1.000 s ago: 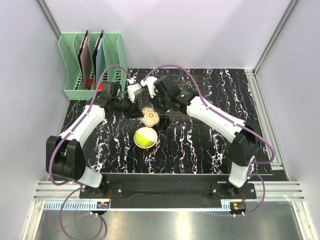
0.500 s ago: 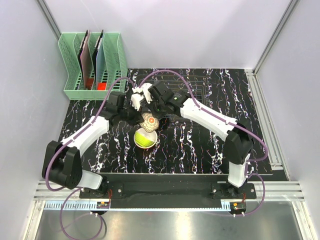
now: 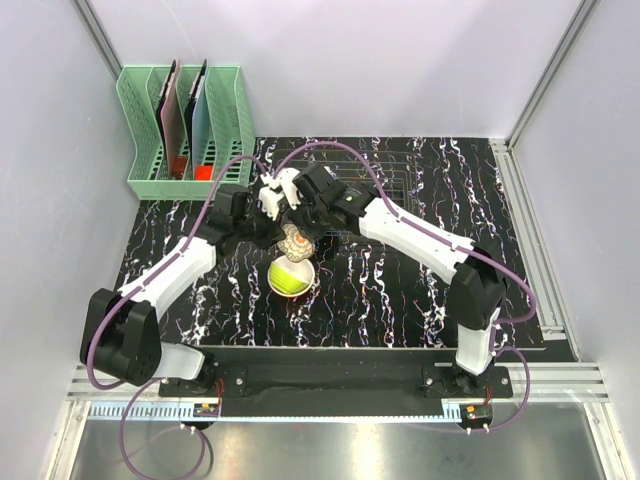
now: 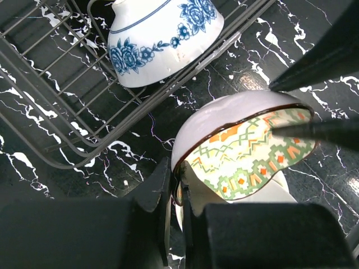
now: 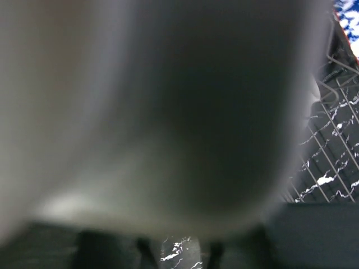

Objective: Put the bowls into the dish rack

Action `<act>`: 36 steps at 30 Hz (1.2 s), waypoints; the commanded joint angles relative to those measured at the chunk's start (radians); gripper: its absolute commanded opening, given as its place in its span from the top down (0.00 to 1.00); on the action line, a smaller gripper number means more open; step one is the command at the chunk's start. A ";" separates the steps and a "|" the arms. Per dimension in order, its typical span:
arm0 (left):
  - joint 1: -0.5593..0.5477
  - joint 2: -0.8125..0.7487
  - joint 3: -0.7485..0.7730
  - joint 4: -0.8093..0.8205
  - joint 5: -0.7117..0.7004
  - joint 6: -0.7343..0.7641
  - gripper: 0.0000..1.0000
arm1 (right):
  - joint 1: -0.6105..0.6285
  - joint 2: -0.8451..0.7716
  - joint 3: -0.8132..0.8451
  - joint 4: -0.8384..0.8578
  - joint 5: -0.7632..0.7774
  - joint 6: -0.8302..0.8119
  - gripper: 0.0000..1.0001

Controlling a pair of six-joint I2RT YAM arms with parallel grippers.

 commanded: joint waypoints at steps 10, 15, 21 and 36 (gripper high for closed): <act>-0.003 -0.097 0.004 0.122 0.054 0.007 1.00 | 0.039 -0.066 0.045 0.039 -0.072 -0.035 0.29; 0.022 -0.116 0.016 0.103 0.107 0.020 1.00 | 0.019 -0.120 0.031 0.026 -0.143 -0.036 0.15; 0.039 -0.135 0.050 0.030 0.215 0.082 1.00 | -0.137 -0.143 0.041 -0.005 -0.456 0.042 0.08; 0.042 -0.149 0.119 -0.087 0.368 0.159 1.00 | -0.267 -0.054 0.021 -0.010 -0.943 0.168 0.04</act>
